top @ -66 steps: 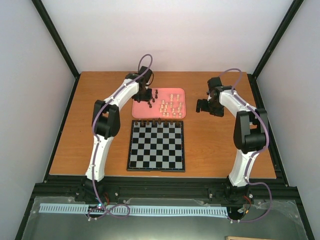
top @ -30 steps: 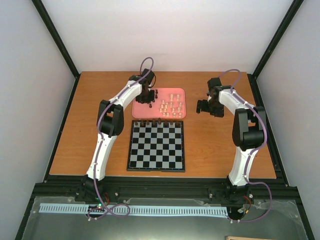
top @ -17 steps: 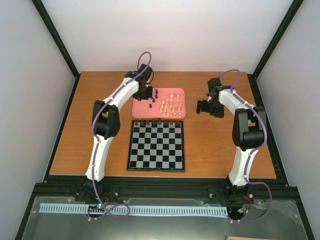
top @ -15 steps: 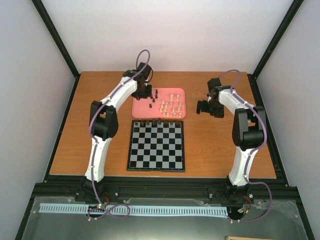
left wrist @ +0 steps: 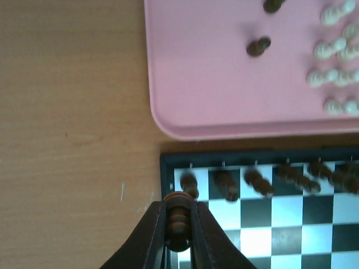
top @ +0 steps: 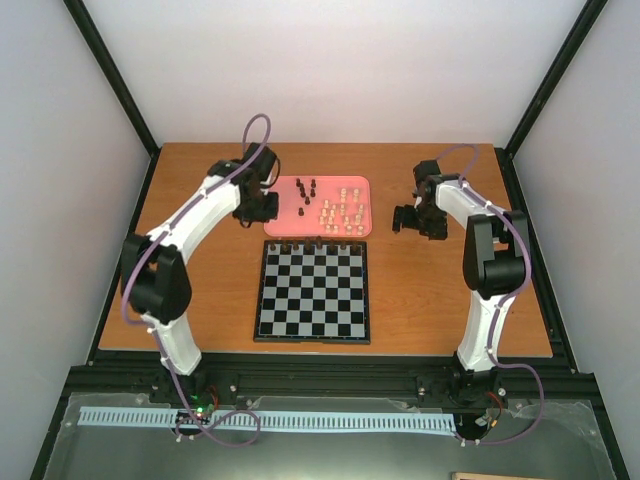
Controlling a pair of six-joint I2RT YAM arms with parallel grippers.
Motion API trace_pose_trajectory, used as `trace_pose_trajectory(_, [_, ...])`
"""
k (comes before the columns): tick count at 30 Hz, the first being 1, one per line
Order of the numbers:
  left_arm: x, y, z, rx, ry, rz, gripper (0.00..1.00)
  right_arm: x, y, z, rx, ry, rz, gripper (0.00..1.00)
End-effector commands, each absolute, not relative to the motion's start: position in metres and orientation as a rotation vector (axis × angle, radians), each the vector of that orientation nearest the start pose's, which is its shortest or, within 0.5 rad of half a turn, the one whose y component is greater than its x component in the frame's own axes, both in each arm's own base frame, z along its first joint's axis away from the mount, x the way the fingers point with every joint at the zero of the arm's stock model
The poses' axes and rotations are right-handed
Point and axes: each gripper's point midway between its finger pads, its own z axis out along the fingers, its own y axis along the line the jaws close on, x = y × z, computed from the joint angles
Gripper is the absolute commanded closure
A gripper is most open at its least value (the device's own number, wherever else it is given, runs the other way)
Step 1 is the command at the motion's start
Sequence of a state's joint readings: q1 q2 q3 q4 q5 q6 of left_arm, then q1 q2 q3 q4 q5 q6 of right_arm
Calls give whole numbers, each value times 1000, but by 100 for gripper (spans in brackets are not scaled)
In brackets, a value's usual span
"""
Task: Set up the chess pieces on the board
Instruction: Pick up the chess piece from the storage box, then place the chess piece on the chessboard.
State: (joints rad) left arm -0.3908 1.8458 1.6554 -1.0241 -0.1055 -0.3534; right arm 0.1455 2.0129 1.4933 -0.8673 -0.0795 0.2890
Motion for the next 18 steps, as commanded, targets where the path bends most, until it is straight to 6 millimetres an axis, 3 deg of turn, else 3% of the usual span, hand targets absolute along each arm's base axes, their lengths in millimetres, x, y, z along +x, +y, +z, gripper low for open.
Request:
trace_pose_trajectory(1, [368, -151, 144, -14, 2796, -169, 99, 411, 74, 49, 201, 2941, 175, 0])
trace_pose_trajectory(8, [331, -166, 106, 38, 2797, -286, 99, 409, 76, 52, 190, 2924, 180, 0])
trace_pose_trajectory(18, [347, -169, 85, 1, 2753, -276, 99, 403, 77, 59, 193, 2908, 178, 0])
